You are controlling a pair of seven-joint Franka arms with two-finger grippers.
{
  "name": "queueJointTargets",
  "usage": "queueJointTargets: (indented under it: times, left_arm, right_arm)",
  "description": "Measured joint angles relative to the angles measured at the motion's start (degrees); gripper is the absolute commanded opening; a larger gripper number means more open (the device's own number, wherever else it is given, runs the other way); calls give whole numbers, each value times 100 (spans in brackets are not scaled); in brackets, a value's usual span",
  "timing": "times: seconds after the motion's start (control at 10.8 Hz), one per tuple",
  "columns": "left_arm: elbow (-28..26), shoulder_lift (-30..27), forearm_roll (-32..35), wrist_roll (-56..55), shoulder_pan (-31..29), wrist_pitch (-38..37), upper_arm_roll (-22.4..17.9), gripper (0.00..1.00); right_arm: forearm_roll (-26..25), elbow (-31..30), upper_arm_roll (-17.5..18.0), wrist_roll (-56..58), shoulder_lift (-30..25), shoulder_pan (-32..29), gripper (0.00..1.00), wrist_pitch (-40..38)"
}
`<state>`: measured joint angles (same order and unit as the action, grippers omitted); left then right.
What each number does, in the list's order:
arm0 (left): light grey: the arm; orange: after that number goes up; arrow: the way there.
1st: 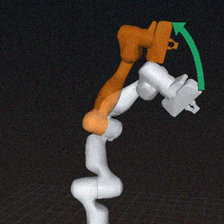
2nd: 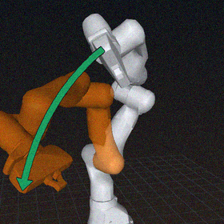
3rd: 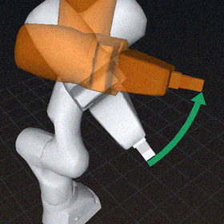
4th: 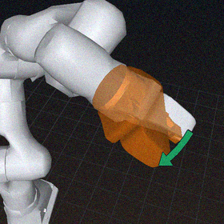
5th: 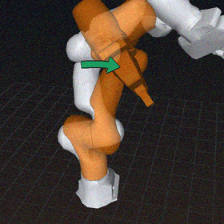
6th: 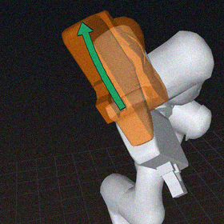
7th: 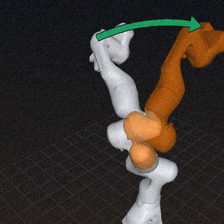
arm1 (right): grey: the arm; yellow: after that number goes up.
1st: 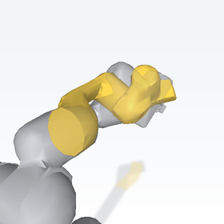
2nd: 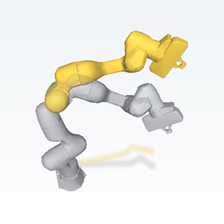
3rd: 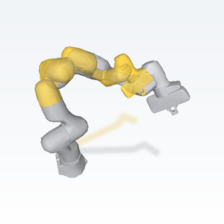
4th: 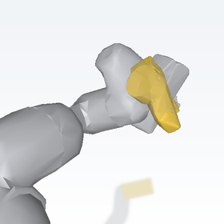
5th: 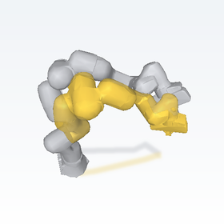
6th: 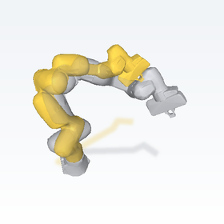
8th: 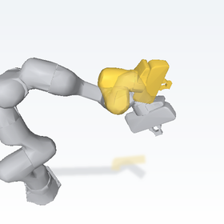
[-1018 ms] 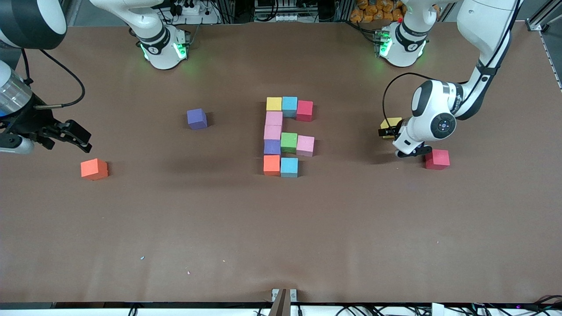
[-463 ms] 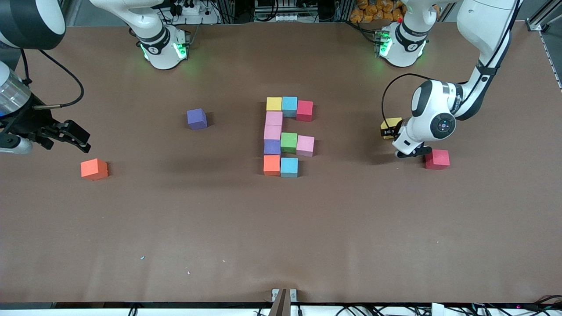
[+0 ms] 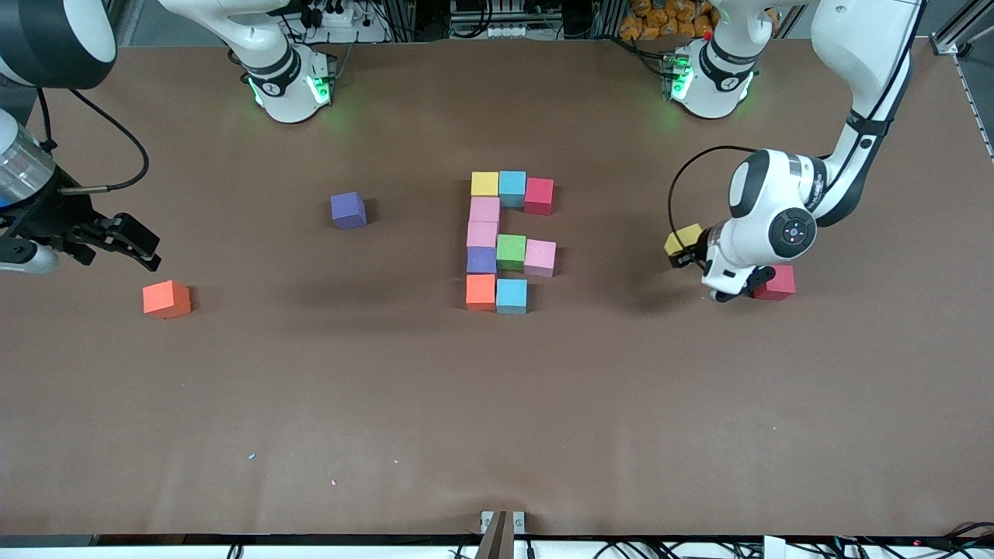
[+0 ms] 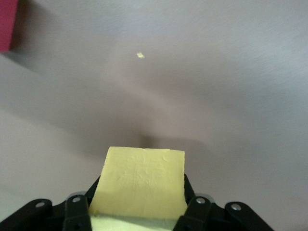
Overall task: Arrange 11 blocks into digit 3
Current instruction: 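Carry the yellow block beside the cyan block with the left gripper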
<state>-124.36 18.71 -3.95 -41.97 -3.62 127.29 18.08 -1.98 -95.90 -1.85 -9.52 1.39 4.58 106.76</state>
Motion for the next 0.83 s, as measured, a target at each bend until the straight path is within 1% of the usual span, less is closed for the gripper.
queueJointTargets:
  times: [0.19, 0.37, 0.83]
  left_arm:
    - [430, 227, -98, -915, 36, -3, 144, 21]
    - [911, 491, -269, -1580, 99, -3, 245, 21]
    - [2161, 1352, -362, -3378, 716, 10, 276, 21]
  right_arm:
    - [0, 1, 0, 0, 19, -1, 100, 2]
    - [0, 4, 1, 0, 28, -1, 100, 3]
    - [0, 12, 1, 0, 37, -1, 100, 8]
